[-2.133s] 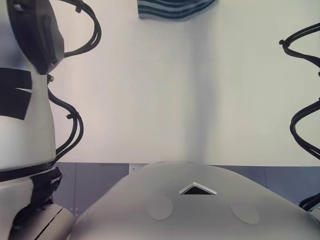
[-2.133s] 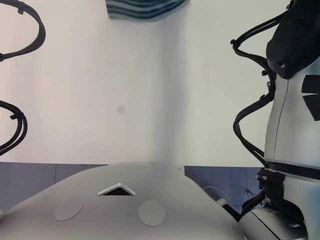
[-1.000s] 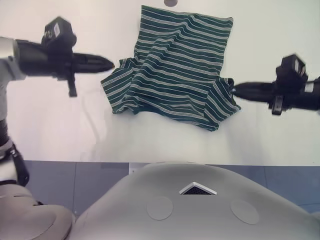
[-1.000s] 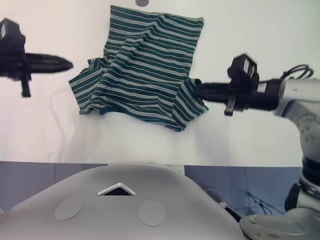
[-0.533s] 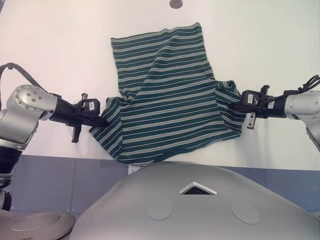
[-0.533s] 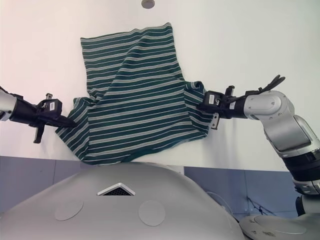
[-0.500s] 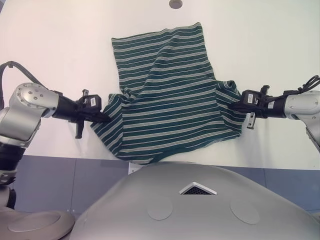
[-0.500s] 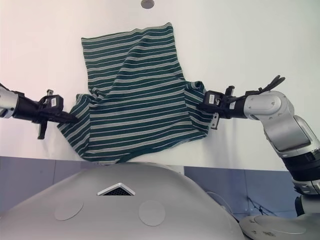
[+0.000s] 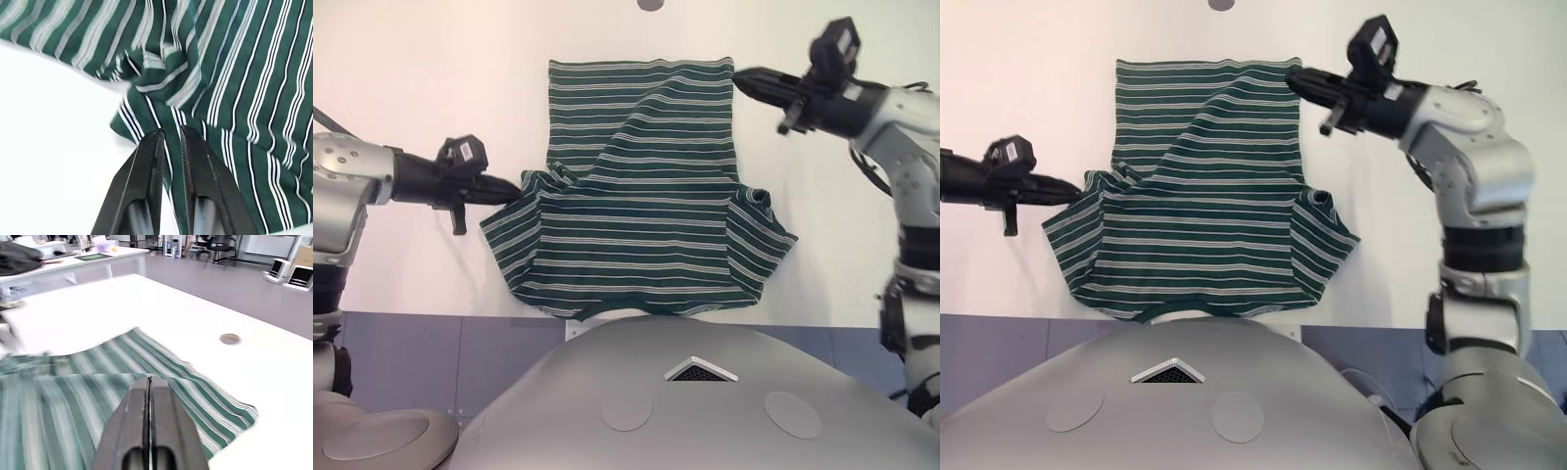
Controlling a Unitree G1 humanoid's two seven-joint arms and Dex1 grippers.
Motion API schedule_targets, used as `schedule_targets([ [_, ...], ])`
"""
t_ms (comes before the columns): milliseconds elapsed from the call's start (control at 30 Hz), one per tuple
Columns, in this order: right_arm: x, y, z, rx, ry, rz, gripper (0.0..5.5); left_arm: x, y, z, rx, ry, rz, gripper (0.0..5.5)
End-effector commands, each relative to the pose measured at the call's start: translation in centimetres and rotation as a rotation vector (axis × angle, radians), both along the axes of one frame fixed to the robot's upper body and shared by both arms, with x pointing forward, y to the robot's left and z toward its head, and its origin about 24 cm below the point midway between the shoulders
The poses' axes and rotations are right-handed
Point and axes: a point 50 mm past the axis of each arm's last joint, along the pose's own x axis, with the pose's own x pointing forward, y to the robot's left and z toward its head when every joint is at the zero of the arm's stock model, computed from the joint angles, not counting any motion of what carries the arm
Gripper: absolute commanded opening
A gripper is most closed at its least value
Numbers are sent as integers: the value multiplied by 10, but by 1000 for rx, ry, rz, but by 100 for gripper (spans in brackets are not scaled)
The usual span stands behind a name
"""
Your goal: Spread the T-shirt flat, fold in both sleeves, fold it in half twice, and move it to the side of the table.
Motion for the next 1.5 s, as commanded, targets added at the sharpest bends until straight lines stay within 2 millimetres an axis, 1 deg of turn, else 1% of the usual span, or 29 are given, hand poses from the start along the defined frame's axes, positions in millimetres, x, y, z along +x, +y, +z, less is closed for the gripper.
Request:
schedule_targets([
  [33,38,10,-44,-142,62,-116,0,5,7,15,-75,-21,104,95],
  [100,45,-6,-67,-289,81,-226,0,5,8,14,-91,-12,129,95],
  [167,43,-28,-87,-465,82,-308,0,7,9,11,-101,-6,158,95],
  [233,42,-46,-95,-592,63,-384,0,8,11,4,-113,5,211,95],
  [300,45,-55,-93,-629,26,-450,0,16,14,-4,-133,-13,305,95],
  [333,50,-52,-87,-594,-20,-457,0,24,14,-7,-159,-32,381,114],
  [367,58,-44,-75,-499,-83,-473,0,31,12,-11,-180,-36,443,132],
  [400,68,-37,-59,-414,-176,-495,0,30,9,-16,-185,-15,463,156],
  [433,75,-32,-41,-335,-270,-517,0,27,8,-23,-178,18,474,177],
  [500,82,-27,-12,-217,-401,-522,0,18,12,-33,-148,84,470,177],
  [567,82,-25,2,-165,-449,-512,0,9,19,-38,-130,133,455,177],
  [600,82,-27,4,-166,-459,-516,0,3,23,-41,-126,167,445,177],
  [700,81,-33,5,-187,-465,-548,0,-14,32,-57,-80,256,410,177],
  [767,81,-33,5,-191,-467,-563,0,-20,36,-68,-69,287,425,136],
  [867,79,-32,3,-198,-470,-562,0,-16,35,-75,-97,290,446,86],
  [900,78,-32,2,-200,-468,-561,0,-14,32,-76,-115,293,438,72],
  [967,76,-33,1,-212,-470,-560,0,-12,26,-76,-140,300,420,24],
  [1033,74,-35,-2,-222,-465,-563,0,-11,23,-77,-155,307,413,4],
  [1100,71,-38,-6,-234,-457,-569,0,-10,21,-76,-180,316,402,4],
  [1133,70,-39,-7,-238,-454,-571,0,-9,20,-75,-192,311,405,22],
  [1167,69,-40,-8,-243,-452,-573,0,-8,21,-75,-195,304,409,25],
  [1200,69,-39,-8,-247,-449,-568,0,-9,23,-74,-194,297,418,50],
  [1400,70,-35,-12,-265,-443,-543,0,-10,36,-75,-191,299,470,131],
  [1500,69,-33,-14,-275,-442,-530,0,-14,30,-79,-206,332,455,133],
])
